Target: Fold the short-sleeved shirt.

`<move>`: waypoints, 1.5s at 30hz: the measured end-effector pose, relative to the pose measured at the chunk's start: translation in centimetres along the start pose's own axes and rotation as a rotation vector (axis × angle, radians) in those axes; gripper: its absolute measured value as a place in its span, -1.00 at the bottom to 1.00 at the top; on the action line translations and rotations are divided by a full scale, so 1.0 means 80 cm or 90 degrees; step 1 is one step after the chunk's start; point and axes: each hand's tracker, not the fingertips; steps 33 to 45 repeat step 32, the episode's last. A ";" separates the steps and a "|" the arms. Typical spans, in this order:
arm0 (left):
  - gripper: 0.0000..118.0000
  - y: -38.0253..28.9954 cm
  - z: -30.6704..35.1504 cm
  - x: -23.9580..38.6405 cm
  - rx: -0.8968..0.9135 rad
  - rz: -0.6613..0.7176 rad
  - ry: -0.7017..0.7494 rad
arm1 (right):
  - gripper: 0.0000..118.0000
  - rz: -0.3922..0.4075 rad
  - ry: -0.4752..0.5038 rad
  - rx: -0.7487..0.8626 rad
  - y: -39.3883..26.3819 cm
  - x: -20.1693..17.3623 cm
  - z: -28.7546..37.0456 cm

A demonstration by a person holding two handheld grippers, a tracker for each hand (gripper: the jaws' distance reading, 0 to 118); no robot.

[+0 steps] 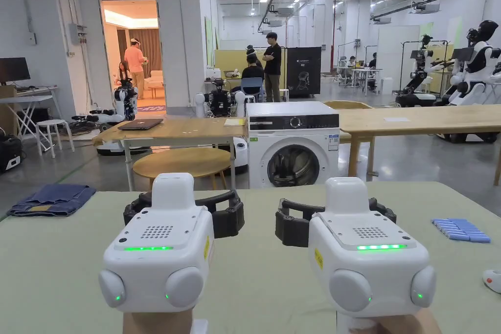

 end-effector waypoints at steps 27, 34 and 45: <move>1.00 -0.018 -0.006 0.031 -0.002 0.008 -0.045 | 0.99 0.007 -0.074 -0.036 0.002 0.060 -0.002; 1.00 -0.030 -0.012 0.020 -0.017 -0.001 -0.035 | 0.99 0.017 -0.073 -0.055 -0.014 0.053 -0.025; 1.00 -0.030 -0.012 0.020 -0.017 -0.001 -0.035 | 0.99 0.017 -0.073 -0.055 -0.014 0.053 -0.025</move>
